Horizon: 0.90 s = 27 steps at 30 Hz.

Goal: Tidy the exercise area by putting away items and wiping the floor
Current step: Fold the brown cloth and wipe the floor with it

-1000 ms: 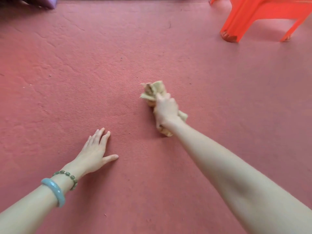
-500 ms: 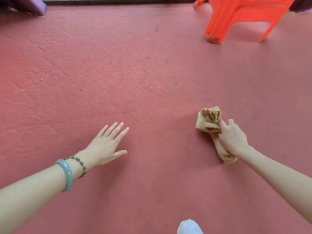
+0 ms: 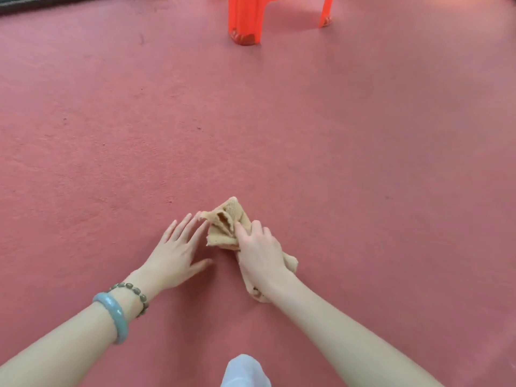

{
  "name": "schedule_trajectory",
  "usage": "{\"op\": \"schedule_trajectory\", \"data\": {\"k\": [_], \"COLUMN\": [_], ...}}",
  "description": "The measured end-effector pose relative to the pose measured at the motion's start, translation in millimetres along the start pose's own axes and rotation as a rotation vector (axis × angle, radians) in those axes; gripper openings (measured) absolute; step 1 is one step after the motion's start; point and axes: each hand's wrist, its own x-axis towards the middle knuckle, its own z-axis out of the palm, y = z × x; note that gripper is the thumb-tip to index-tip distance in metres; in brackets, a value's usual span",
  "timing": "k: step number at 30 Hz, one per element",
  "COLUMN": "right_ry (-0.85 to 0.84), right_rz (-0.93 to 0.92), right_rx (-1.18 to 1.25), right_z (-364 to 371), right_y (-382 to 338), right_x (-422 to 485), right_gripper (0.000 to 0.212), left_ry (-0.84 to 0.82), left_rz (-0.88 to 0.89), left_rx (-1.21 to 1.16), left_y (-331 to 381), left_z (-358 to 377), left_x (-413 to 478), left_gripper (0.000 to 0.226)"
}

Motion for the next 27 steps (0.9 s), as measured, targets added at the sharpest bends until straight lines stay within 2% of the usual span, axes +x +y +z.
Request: {"op": "schedule_trajectory", "data": {"k": [2, 4, 10, 15, 20, 24, 27], "right_ry": [-0.006, -0.012, 0.07, 0.171, 0.258, 0.286, 0.2], "right_rz": [0.012, 0.107, 0.618, 0.948, 0.983, 0.886, 0.731], "right_rx": [-0.037, -0.046, -0.01, -0.022, 0.1, 0.188, 0.235], "right_z": [-6, -15, -52, -77, -66, -62, -61], "right_y": [27, 73, 222, 298, 274, 229, 193], "right_x": [-9, -20, -87, -116, -61, -6, 34], "right_gripper": [0.05, 0.044, 0.034, 0.032, 0.028, 0.035, 0.042], "left_ry": [-0.005, 0.026, 0.028, 0.062, 0.05, 0.044, 0.053], "left_rz": [0.026, 0.033, 0.008, 0.025, 0.026, 0.009, 0.03], "left_rx": [-0.004, -0.041, -0.099, -0.112, -0.076, -0.108, -0.064], "left_y": [1, 7, 43, 77, 97, 112, 110], "left_z": [-1, -3, -4, -17, -43, -73, -100], "left_x": [3, 6, 38, 71, 93, 103, 107], "left_gripper": [0.087, 0.086, 0.092, 0.093, 0.092, 0.084, 0.083]}}
